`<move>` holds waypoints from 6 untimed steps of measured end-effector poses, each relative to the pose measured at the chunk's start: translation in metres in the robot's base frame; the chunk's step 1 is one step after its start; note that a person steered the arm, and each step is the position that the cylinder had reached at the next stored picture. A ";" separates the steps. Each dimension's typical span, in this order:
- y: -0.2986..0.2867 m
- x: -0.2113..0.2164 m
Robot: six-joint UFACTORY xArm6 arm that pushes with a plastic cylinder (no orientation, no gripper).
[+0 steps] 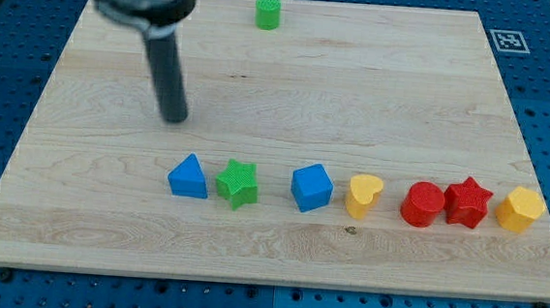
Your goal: Slide blue triangle up a bit
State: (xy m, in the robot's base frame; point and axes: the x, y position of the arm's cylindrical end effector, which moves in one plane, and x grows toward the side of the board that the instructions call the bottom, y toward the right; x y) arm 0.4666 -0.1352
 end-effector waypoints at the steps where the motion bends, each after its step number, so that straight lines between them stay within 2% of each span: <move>1: -0.001 0.079; 2: 0.000 0.137; 3: 0.001 0.138; 5: 0.006 0.085; 6: 0.020 0.075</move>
